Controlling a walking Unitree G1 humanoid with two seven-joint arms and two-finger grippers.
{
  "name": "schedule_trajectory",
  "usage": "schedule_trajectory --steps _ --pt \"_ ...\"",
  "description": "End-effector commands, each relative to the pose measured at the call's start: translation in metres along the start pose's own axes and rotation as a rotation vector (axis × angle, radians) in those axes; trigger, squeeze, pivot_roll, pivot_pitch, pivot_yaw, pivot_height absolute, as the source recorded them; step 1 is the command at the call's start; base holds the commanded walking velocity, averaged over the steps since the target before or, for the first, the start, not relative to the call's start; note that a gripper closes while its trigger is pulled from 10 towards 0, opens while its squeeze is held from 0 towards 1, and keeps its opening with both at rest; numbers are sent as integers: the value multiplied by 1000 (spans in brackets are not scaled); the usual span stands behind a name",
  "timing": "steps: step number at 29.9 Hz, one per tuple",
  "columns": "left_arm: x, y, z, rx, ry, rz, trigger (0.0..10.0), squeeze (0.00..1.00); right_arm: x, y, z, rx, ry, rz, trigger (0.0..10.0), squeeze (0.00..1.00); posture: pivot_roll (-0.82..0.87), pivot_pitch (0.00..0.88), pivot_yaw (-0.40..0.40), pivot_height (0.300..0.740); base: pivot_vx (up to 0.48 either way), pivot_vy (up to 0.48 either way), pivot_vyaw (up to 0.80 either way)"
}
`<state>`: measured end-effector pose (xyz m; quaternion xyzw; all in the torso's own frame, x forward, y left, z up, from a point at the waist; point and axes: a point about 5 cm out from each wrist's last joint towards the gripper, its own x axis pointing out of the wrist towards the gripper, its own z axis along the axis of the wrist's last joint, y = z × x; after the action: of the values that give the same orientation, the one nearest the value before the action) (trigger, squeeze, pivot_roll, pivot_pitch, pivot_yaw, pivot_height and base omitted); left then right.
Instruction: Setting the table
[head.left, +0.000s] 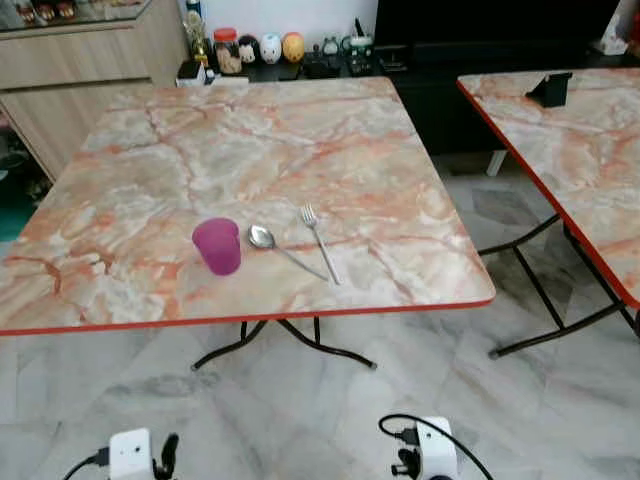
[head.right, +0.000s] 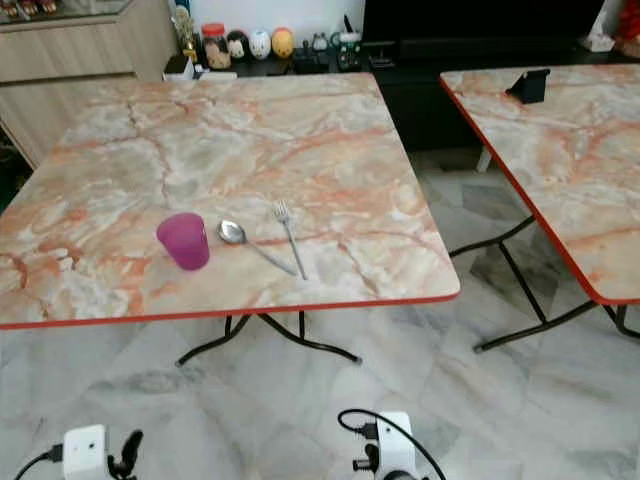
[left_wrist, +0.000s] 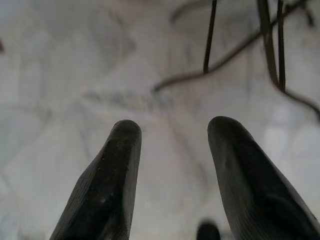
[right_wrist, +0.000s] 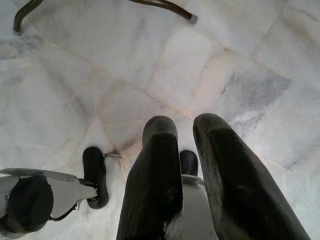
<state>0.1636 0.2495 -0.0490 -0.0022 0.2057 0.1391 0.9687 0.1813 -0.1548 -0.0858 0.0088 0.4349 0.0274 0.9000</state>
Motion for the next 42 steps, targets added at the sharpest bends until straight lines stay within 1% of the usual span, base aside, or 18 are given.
schedule_trajectory --steps 1,3,4,6,7,8,9,11,13,15,18,19,20,22,26,30,35,42 --pt "-9 5 15 9 -133 8 10000 0 0 -1 -2 10 7 -5 10000 0 60 70 38 740 0 0 0" --pt "-12 6 19 15 -166 6 10000 0 0 -1 -2 10 7 -5 10000 0 60 70 38 740 0 0 0" --pt "-15 4 27 25 -201 -2 10000 0 0 -1 -1 8 7 -4 10000 0 61 70 38 740 0 0 0" --pt "-37 3 73 51 -370 14 10000 0 0 -2 -1 4 6 -4 10000 0 62 67 38 740 0 0 0" --pt "-37 3 73 51 -370 14 10000 0 0 -2 -1 4 6 -4 10000 0 62 67 38 740 0 0 0" --pt "-41 4 85 59 -412 31 10000 0 0 -3 0 3 5 -5 10000 0 62 67 35 740 0 0 0" --pt "-41 4 85 59 -412 31 10000 0 0 -3 0 3 5 -5 10000 0 62 67 35 740 0 0 0" --pt "-45 3 112 48 -500 62 10000 0 0 -3 0 -1 5 -3 10000 0 68 66 31 740 0 0 0" --pt "-44 2 132 59 -565 66 10000 0 0 -4 0 -3 6 -3 10000 0 70 65 27 740 0 0 0" --pt "-40 -2 174 27 -667 87 10000 0 0 -4 1 -7 7 -2 10000 0 78 63 23 740 0 0 0" --pt "-36 -10 199 17 -711 64 10000 0 0 -5 1 -7 7 -2 10000 0 76 62 22 740 0 0 0" --pt "-32 -16 205 17 -710 30 10000 0 0 -4 1 -6 6 -2 10000 0 76 62 22 740 0 0 0" --pt "-24 -27 212 18 -711 -42 10000 0 0 -4 2 -2 2 -2 10000 0 78 61 22 740 0 0 0" --pt "-20 -34 214 18 -705 -85 10000 0 0 -4 2 -1 2 -3 10000 0 76 60 23 740 0 0 0" --pt "-3 -56 213 -3 -656 -185 10000 0 0 -3 2 2 -1 -9 10000 0 48 60 34 740 0 0 0" --pt "0 -59 222 -53 -659 -198 10000 0 0 -3 1 6 -1 -20 10000 0 47 59 33 740 0 0 0" --pt "2 -59 229 -62 -671 -210 10000 0 0 -3 -1 2 14 -22 10000 0 55 66 29 740 0 0 0" --pt "4 -58 231 -70 -671 -221 10000 0 0 -3 -1 24 2 -18 10000 0 53 70 29 740 210 0 -562"
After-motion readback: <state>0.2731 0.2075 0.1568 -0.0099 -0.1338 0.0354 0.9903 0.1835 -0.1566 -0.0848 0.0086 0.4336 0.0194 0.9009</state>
